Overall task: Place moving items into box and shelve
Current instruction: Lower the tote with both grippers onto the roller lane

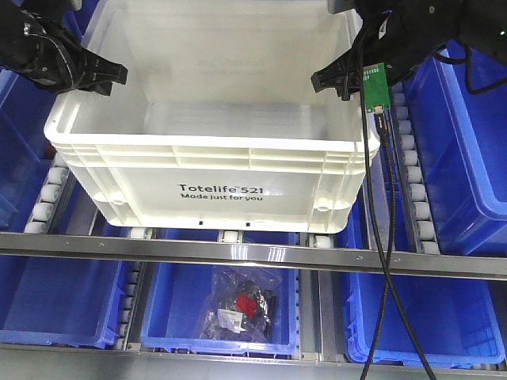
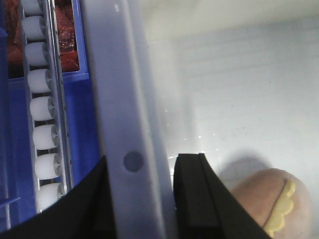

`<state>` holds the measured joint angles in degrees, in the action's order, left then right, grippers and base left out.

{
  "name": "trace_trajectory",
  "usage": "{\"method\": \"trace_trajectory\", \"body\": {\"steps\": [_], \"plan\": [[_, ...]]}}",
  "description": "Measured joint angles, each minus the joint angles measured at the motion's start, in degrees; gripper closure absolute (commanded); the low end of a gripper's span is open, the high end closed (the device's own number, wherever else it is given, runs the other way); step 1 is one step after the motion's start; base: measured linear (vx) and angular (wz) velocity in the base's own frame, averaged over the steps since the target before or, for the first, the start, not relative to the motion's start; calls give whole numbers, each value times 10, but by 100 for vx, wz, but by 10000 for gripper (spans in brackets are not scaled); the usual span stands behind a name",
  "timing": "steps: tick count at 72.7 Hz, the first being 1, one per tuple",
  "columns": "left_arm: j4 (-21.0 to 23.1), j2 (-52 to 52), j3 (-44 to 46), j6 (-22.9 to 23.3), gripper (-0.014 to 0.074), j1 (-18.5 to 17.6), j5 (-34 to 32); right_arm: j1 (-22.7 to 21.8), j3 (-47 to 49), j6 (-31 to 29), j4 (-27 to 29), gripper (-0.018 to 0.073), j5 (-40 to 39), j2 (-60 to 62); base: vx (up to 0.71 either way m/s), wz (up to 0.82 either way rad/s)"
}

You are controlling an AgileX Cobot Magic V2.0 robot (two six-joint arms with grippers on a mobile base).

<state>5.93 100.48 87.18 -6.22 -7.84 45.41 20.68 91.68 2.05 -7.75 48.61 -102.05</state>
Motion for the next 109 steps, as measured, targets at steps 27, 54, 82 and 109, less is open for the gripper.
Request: {"method": "trace_trajectory", "body": {"steps": [27,54,82,109], "plan": [[29,3,-1,-62,458,-2,-33,1,0,16,-22,372,10,-1,0,0],[44,7,1,-71,207,-6,-44,1,0,12,-30,104,17,-3,0,0],[57,8,4,-69,188,-11,-51,1,0,23,-34,102,13,-3,0,0],[60,7,4,-68,188,-12,-61,4,0,42,-42,102,16,23,0,0]]}}
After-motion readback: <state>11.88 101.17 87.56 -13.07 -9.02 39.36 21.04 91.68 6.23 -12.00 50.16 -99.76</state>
